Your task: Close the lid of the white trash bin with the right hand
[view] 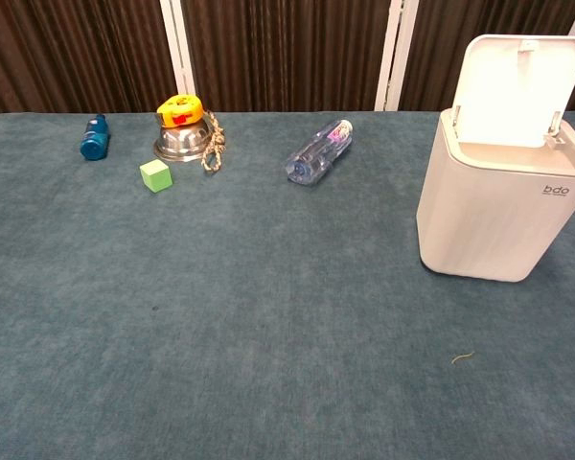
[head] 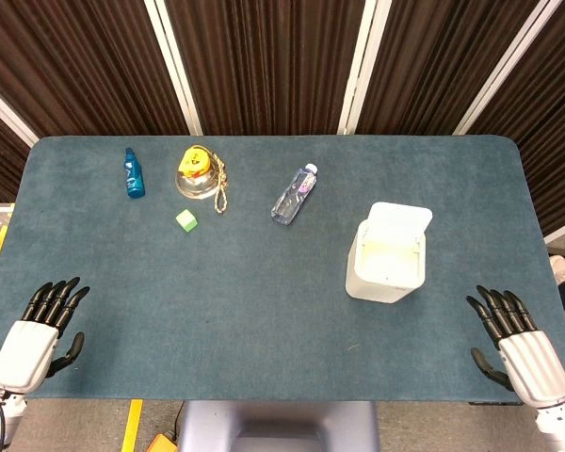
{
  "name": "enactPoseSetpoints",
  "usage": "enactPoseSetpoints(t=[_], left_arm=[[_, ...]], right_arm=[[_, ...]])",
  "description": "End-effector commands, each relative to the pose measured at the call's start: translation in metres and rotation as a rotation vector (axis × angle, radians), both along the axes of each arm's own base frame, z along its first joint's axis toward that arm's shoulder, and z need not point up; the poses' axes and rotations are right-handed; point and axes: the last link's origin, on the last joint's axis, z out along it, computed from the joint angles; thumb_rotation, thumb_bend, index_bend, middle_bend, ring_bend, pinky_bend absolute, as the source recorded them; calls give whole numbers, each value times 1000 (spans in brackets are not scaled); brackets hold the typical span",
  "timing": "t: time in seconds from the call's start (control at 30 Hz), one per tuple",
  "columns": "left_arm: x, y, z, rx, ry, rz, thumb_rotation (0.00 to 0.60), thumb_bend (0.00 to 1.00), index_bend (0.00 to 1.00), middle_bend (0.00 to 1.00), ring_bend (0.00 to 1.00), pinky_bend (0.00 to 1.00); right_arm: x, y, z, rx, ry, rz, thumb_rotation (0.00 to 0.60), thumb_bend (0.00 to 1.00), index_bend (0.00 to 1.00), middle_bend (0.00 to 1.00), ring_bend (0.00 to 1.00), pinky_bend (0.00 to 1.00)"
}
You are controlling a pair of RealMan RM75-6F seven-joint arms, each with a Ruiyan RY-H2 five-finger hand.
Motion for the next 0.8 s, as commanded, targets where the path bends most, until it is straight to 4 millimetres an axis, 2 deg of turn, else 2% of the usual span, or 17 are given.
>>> enactPoseSetpoints(t=[0.03,0.17,0.2,0.23,0.27,0.3,0.33,0.37,0.4,0.43,0.63,0.8], left_arm=[[0,0,0,3,4,4,600,504,82,0,0,73],[0,0,0,1,5,4,600,504,80,0,0,72],[-1,0,0,1,7,6,600,504,79,0,0,72],[-1,1,0,-1,4,13,600,504,78,0,0,73],[-2,2,-1,-2,3,17,600,504,76,0,0,72],[-3,4,-1,-1,6,21,600,503,74,0,0,72],[-4,5,-2,-2,8,26,600,503,73,0,0,73],[-4,5,-2,-5,9,33,600,504,71,0,0,74],[-4,5,-3,-10,12,39,600,504,68,0,0,77],[-4,4,-4,-14,18,43,600,503,66,0,0,80],[-3,2,-9,-26,46,66,600,500,53,0,0,93],[-4,5,-15,-40,73,95,600,493,47,0,0,96]], right_arm=[[-1,-4,-1,5,2,-8,600,457,0,38,0,0],[-2,-15,-3,8,-12,-2,600,457,0,40,0,5],[-2,-21,-2,2,-38,-1,600,457,0,63,6,33],[-1,-31,2,-13,-82,-1,600,457,0,123,45,102],[1,-41,7,-25,-115,7,600,458,0,233,144,229],[4,-56,13,-21,-168,8,600,458,0,400,311,407],[6,-67,18,-1,-209,-6,600,458,10,633,568,649],[11,-79,23,36,-253,-15,600,458,29,835,803,847],[15,-90,29,73,-310,-31,600,469,55,966,954,970],[19,-105,38,113,-363,-56,600,483,70,997,994,999],[35,-165,83,216,-483,-161,600,566,156,1000,1000,1000],[54,-194,95,275,-492,-192,600,635,209,1000,1000,1000]])
